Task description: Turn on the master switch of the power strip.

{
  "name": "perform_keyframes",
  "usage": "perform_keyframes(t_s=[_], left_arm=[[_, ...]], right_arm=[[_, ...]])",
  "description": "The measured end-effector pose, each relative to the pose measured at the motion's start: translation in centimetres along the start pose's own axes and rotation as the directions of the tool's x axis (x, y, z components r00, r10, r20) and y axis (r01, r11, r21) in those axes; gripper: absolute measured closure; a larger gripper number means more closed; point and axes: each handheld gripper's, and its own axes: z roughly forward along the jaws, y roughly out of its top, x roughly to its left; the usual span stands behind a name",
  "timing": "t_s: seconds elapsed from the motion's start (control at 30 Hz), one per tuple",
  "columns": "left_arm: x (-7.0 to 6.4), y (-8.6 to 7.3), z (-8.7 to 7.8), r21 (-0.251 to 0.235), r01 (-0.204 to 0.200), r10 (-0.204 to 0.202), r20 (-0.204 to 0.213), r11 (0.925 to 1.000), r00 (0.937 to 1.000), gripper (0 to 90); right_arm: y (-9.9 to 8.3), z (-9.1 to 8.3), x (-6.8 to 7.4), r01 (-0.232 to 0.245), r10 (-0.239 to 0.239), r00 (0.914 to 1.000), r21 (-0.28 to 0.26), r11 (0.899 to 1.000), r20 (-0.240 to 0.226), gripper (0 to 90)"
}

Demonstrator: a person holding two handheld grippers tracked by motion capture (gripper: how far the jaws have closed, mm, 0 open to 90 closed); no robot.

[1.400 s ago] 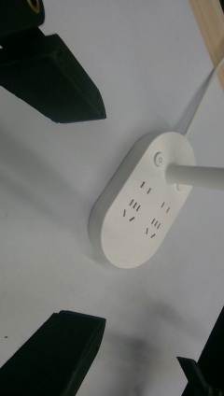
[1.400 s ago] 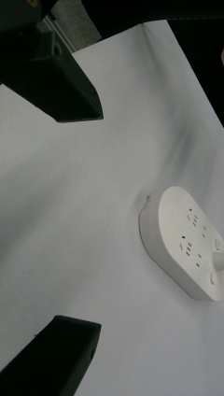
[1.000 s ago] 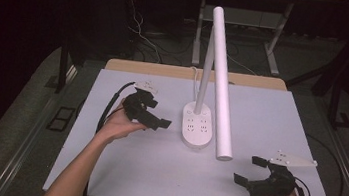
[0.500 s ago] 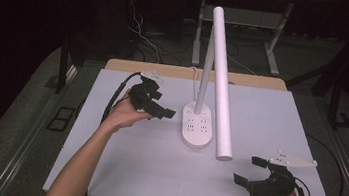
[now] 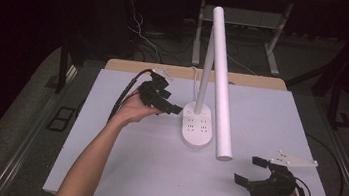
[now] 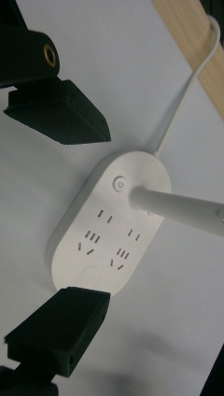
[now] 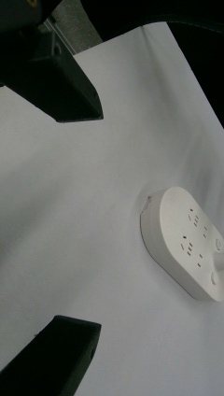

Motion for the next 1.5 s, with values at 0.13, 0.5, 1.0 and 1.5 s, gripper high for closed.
perform_keyframes(t_s=[0.13,0.5,1.0,1.5], left_arm=[[-0.1,0.2,1.0,-0.002,0.015,-0.015,0.014,0.9999,0.9998,21.4],[0.1,0.8,2.5,0.034,-0.017,0.017,0.018,0.9993,0.9997,31.1],[0.9,1.5,4.3,0.040,-0.006,0.008,-0.046,0.9992,0.9989,65.5],[1.8,0.9,6.6,0.008,0.077,-0.077,-0.076,0.9970,0.9942,89.5]], right_arm=[[0.0,0.0,-0.1,0.006,-0.006,1.0000,0.004,1.000,-0.002,0.1],[-0.1,0.0,-0.2,0.009,-0.009,1.0000,0.004,1.000,0.002,0.1],[-0.1,0.0,-0.1,0.007,-0.007,1.0000,0.007,1.000,0.002,0.1],[-0.1,-0.1,-0.2,0.009,-0.009,0.9999,-0.003,1.000,0.009,0.1]])
